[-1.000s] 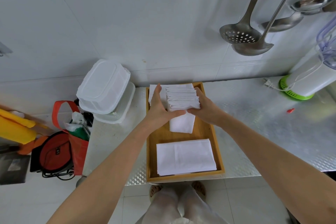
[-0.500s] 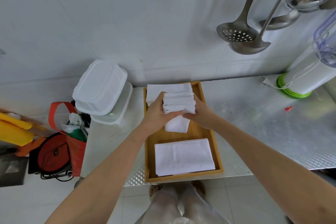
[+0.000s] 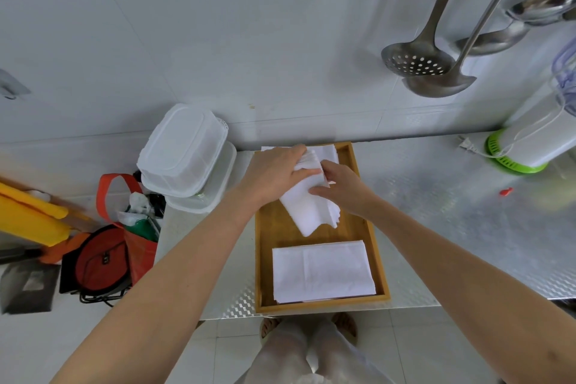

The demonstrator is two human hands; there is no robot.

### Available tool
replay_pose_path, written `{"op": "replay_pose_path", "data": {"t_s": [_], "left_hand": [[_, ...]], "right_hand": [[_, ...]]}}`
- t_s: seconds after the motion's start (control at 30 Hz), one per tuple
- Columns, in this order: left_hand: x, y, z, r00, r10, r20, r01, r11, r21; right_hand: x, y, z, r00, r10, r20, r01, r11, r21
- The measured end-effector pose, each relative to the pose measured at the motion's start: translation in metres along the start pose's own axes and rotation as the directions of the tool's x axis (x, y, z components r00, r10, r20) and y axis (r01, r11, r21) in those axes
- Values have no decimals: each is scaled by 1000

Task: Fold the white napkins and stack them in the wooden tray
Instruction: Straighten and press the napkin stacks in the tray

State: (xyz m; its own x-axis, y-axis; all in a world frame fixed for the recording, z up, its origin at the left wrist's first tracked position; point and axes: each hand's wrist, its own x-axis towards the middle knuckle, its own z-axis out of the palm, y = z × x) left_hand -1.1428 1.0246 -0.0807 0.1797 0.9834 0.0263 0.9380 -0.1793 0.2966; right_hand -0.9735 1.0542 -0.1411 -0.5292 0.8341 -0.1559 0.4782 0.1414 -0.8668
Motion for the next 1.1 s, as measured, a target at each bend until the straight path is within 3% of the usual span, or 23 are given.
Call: {"op": "replay_pose_path", "data": {"t_s": [0.07, 0.17, 0.23, 0.3, 0.37, 0.53, 0.67, 0.8, 0.93, 1.1], "left_hand": [[-2, -10, -1, 997, -69, -42, 60, 978, -200], [-4, -29, 10, 948, -319, 4, 276, 815, -509], [-9, -34, 19, 861, -488, 143, 465, 644, -607], [-18, -33, 34, 749, -588, 305, 616, 448, -648], [-24, -30, 52, 679, -623, 389, 675, 322, -663], [-33, -23, 81, 590, -672, 447, 756, 265, -599], [-35, -19, 90, 558, -701, 444, 767, 233, -597], [-39, -12, 91, 571, -717, 401, 759, 273, -592], [-45, -11, 83, 735, -638, 229, 648, 563, -513], [-42, -19, 79, 863, -431, 262, 499, 808, -313]], "right_hand": [[-4, -2, -8, 996, 84, 26, -85, 996, 20], [-10, 7, -22, 970, 221, 97, -229, 970, 77], [-13, 16, -30, 950, 301, 79, -311, 908, 280], [-11, 22, -29, 916, 392, 85, -380, 778, 500], [-7, 25, -21, 869, 490, 66, -441, 707, 552], [-1, 35, 2, 761, 649, 21, -582, 667, 465], [2, 41, 7, 798, 600, -64, -555, 772, 311], [-2, 45, 14, 855, 505, -115, -500, 863, 75], [-9, 44, 13, 937, 312, -159, -340, 918, -205], [0, 36, 9, 966, 246, -82, -257, 865, -432]]}}
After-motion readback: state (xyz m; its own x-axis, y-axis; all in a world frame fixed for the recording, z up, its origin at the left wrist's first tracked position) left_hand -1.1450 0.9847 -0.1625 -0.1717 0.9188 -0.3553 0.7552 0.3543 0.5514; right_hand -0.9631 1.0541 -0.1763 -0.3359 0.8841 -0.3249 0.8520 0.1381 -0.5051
